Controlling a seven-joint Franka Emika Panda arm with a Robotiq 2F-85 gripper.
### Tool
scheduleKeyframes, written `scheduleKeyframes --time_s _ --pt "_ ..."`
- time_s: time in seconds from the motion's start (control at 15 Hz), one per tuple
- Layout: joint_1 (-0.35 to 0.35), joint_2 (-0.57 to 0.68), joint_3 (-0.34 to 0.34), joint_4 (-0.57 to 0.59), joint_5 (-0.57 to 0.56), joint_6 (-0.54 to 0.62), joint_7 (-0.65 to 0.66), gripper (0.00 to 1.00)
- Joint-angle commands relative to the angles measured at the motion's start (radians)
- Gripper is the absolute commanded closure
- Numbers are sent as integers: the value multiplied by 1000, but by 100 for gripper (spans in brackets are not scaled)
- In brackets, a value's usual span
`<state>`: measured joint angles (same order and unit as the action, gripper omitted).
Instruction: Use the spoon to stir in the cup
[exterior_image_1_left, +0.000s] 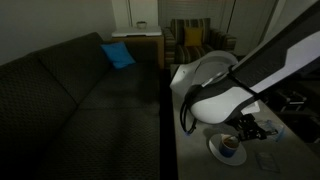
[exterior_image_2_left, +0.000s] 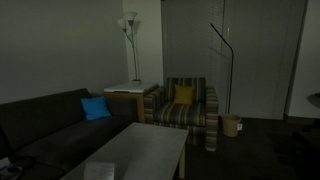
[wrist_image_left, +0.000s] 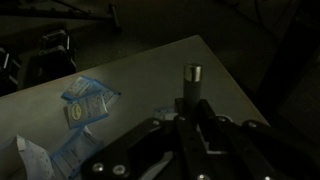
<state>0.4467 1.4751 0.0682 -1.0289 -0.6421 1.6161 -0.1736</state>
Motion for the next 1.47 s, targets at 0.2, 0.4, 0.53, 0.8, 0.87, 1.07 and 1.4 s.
scheduleKeyframes --time_s 0.2,0.4,0.53,0.8,0.87,1.07,1.4 --pt "10 -1 -18 4 8 31 -24 96" --pt "11 -1 -13 -3 9 36 -44 96" --pt "13 -1 -11 -7 9 38 -57 70" --pt "14 0 -10 -11 9 41 -78 57" --pt "14 0 -10 -12 9 41 -81 58" --pt "16 0 -10 -8 7 43 -93 36" --pt "17 -73 0 -84 -60 50 -237 3"
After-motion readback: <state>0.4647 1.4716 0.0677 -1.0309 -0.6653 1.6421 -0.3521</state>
